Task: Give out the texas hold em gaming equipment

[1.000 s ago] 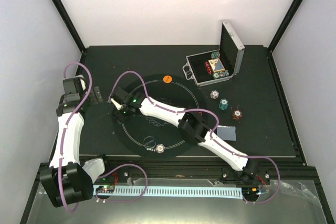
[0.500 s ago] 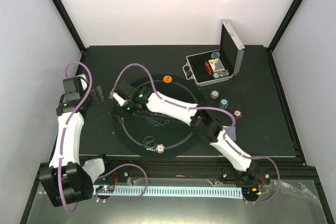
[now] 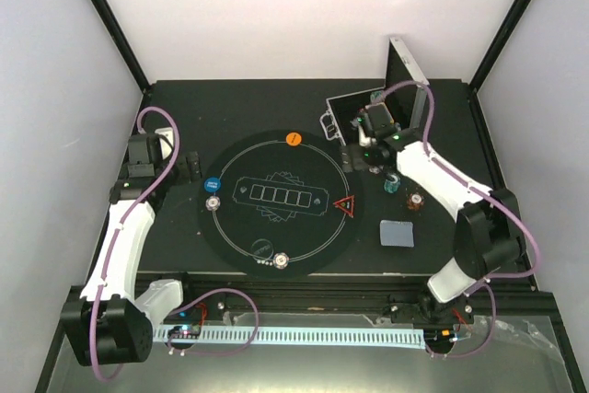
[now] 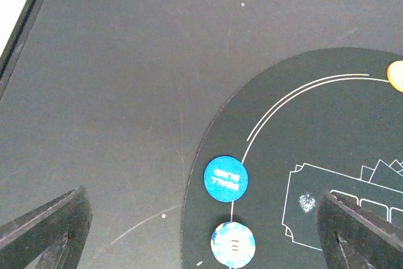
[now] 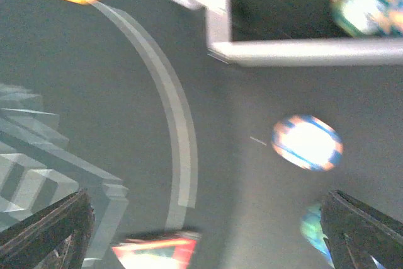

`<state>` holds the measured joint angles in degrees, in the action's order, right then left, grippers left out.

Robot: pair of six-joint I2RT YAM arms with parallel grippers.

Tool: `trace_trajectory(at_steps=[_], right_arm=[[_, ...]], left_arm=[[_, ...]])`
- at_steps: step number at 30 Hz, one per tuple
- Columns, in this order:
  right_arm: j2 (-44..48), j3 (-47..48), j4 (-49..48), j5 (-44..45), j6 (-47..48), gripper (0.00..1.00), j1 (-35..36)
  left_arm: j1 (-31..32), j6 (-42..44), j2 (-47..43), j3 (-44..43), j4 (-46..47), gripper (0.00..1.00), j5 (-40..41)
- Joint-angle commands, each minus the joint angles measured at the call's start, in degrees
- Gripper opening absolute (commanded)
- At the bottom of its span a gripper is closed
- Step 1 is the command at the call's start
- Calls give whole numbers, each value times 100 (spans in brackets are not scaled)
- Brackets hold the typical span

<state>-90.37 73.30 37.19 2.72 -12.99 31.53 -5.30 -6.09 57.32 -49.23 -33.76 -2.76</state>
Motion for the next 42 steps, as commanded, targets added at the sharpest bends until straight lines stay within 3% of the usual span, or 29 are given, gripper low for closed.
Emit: trace_trajectory(at_steps=[1,9,17,22,30,42], right_arm=[[-173,-426,513,502,5,99,-1040],[-1269,216,558,261,285,97,-1874],[-1966,837,581,0,652,95,-1878],[-2350,1022,700,-125,743,82,-1817],[-2623,1103,753,-166,837,79,-1638],[-2855,1114,874,38,759,65,-1571]], left_arm=[[42,77,115,-141,-15,99,-186],[40,89,51,-91,-6,99,-233],[46,84,103,-113,-1,99,-305],[47,90,121,-115,2,99,-335],[45,90,167,-130,8,99,-338],[41,84,175,-139,-5,99,-348]])
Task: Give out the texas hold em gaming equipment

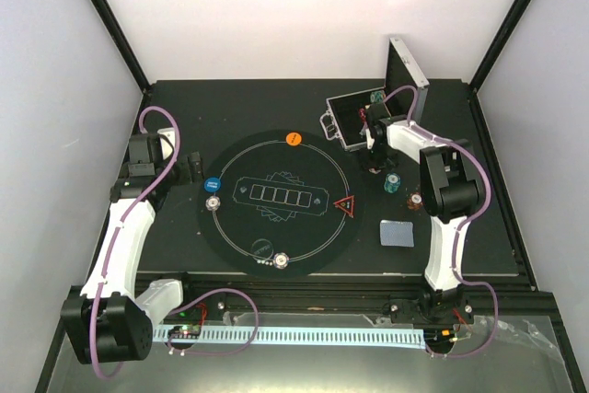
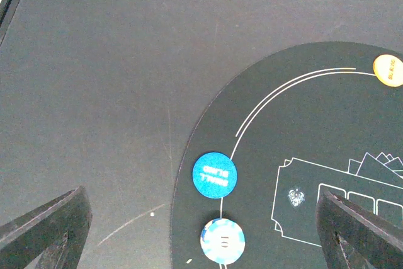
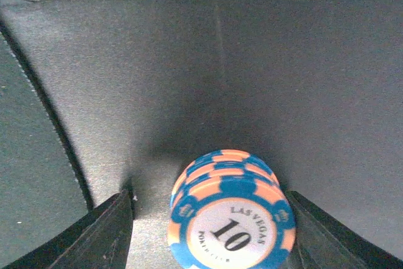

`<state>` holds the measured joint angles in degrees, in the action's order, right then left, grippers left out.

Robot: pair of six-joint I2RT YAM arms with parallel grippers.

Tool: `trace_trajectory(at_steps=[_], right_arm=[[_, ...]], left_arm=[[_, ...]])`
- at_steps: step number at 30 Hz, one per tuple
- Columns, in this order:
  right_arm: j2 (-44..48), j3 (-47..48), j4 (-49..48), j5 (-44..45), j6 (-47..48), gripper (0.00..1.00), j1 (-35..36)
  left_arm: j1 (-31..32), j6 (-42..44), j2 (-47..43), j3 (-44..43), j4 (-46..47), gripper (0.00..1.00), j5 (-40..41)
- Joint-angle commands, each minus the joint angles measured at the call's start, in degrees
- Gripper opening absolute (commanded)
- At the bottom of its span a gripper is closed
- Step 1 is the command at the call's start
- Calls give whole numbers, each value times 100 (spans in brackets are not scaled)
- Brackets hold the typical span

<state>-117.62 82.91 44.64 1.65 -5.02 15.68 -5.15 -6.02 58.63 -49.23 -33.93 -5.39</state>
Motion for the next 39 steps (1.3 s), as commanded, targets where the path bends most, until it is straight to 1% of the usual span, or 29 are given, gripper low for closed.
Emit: trace_trajectory(at_steps=[1,8,14,22,28,33,36,39], right_arm=[[-135,155,151,188,-55,64,14],[-137,148,184,367,-159,57,5],[-205,159,221,477,-192,47,-9],[5,152,178,439,-183,39,-111],[425,274,290,272,-150,37,-101],[648,351,470,300,-107,37,9],[677,459,580,305,-117,37,222],[535,653,610,289,-154,37,580]], left_arm=[[32,82,42,-139,18,99,-84],[30,75,22,-133,14,99,-85],[25,75,-8,-130,6,99,-80],[31,79,-41,-122,5,99,-82],[30,75,-59,-124,7,99,-88],[30,75,-70,-122,1,99,-108],[31,75,-70,-122,5,99,-111],[31,75,-65,-122,11,99,-120]])
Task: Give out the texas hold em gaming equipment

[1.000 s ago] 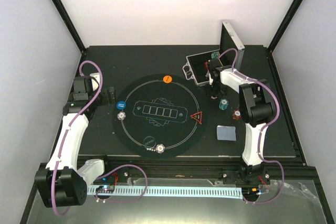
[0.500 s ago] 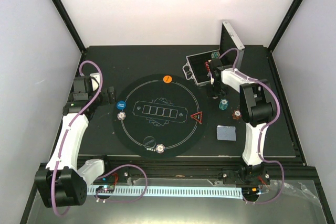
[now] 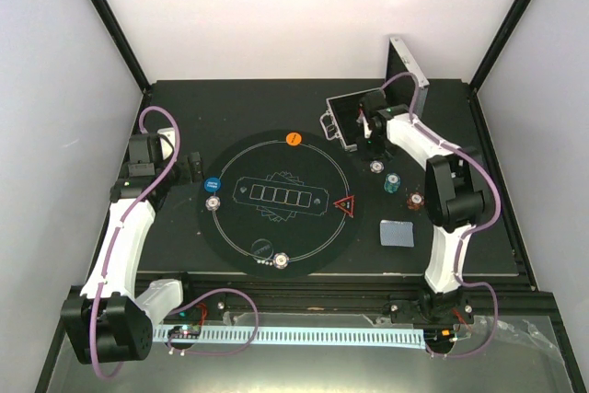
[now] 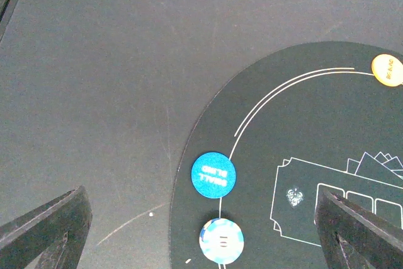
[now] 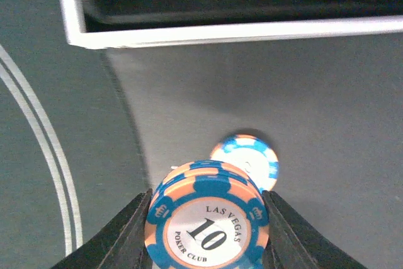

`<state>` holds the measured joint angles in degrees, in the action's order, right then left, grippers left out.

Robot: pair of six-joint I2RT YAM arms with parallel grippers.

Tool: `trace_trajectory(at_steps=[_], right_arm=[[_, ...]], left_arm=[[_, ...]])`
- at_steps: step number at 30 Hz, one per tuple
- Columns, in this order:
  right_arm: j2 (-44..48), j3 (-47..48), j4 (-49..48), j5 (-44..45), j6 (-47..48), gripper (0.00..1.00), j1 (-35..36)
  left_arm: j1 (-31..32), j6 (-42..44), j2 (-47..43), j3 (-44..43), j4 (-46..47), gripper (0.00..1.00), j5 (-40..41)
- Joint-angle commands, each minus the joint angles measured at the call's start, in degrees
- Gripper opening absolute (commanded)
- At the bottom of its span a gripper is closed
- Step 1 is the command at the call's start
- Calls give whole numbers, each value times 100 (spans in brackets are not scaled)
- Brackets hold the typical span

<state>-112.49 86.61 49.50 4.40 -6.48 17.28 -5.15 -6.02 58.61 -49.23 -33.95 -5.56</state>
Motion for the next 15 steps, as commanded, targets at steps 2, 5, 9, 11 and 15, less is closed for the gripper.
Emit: trace_trajectory(at_steps=[2,5,9,11,15], right_arm=[[-197,534,174,25,-47,37,722],[-652,1077,303,-1,-109,37,1076],[-1308,1949,512,-83,-142,37,1417],[-1656,2484,648,-129,-152,37,1489],[-2211,3214,838,-159,-164,38,1546]], left_arm=[[31,75,-60,-127,11,99,-92],[31,80,-74,-120,3,99,-56],[30,77,-70,-110,11,99,-34],[30,79,-74,-104,8,99,-33],[32,75,-54,-104,13,99,-41]])
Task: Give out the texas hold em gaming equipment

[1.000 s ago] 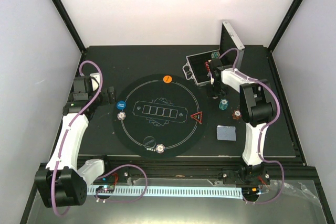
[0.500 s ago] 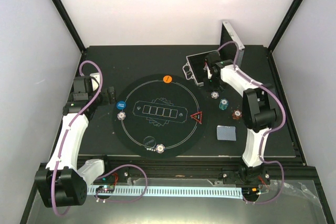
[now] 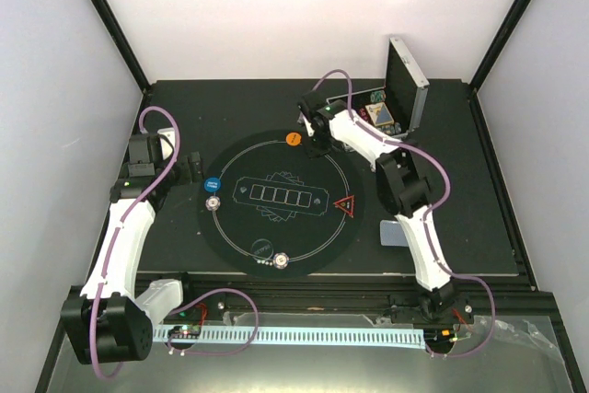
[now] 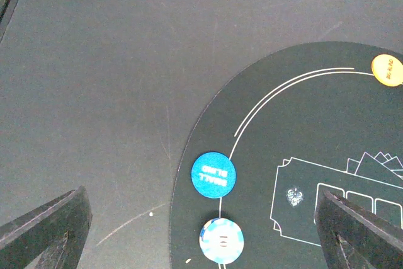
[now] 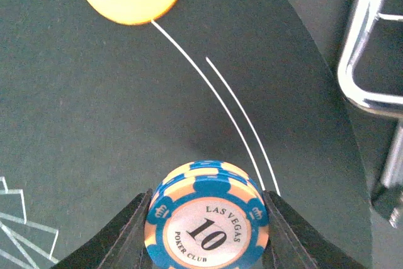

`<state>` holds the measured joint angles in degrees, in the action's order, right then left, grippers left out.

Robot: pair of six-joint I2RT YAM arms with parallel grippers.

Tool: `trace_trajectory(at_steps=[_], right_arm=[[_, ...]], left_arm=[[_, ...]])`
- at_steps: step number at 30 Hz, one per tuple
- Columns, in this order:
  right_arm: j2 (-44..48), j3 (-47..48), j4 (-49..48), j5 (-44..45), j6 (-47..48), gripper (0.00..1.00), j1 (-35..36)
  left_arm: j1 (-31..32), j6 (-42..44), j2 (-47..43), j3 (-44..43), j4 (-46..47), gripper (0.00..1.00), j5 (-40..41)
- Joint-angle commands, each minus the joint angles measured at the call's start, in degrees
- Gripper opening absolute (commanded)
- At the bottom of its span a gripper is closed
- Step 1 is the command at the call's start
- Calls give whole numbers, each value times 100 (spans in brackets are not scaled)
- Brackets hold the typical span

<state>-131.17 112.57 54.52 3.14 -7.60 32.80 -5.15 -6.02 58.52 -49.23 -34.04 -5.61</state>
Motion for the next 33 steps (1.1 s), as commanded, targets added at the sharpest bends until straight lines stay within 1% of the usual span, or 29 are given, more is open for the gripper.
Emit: trace_trajectory(at_steps=[1,8,22,33], right_arm=[[-465,769,367,-26,-45,38,-2],[-1178,1587,655,43,51,38,-1],[-1706,2333,715,38,100,40,-10],[-1966,2526,666,47,176,41,-10]], left_arm=[[30,77,-40,-112,25,99,-44],[29,84,-15,-136,23,99,-55],[31,84,28,-136,23,99,-53],[30,84,48,-139,26,99,-72]])
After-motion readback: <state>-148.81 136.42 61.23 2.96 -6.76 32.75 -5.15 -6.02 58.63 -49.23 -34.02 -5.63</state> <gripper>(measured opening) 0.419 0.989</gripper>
